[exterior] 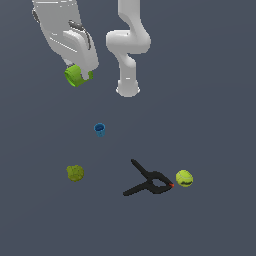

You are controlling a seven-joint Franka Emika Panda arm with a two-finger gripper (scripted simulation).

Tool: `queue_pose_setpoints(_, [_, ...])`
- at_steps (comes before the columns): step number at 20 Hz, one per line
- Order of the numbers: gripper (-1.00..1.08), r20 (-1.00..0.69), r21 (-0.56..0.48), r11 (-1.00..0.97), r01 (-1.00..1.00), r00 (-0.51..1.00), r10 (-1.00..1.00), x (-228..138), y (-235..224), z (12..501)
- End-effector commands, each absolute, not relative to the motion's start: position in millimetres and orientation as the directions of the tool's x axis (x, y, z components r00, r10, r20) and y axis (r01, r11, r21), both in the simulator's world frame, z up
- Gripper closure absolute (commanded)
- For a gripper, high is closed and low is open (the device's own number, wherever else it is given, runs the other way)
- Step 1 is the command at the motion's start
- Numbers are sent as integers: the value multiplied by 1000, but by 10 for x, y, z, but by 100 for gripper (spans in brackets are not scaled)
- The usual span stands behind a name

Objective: Pick up a designated object from a clutter of objects.

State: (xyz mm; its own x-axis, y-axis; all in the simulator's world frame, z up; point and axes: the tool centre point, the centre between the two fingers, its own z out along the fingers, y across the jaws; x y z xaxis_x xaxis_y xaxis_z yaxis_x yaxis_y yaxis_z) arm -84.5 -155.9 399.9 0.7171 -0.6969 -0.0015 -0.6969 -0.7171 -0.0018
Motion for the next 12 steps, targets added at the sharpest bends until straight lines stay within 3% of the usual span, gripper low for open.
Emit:
queue_pose_setpoints(1, [108,-1,-1,-718,-696,718,-696,-882,-1672,4158])
queue_pose_setpoints(12, [108,0,0,-718,-696,718,-696,-926,-1876,4430])
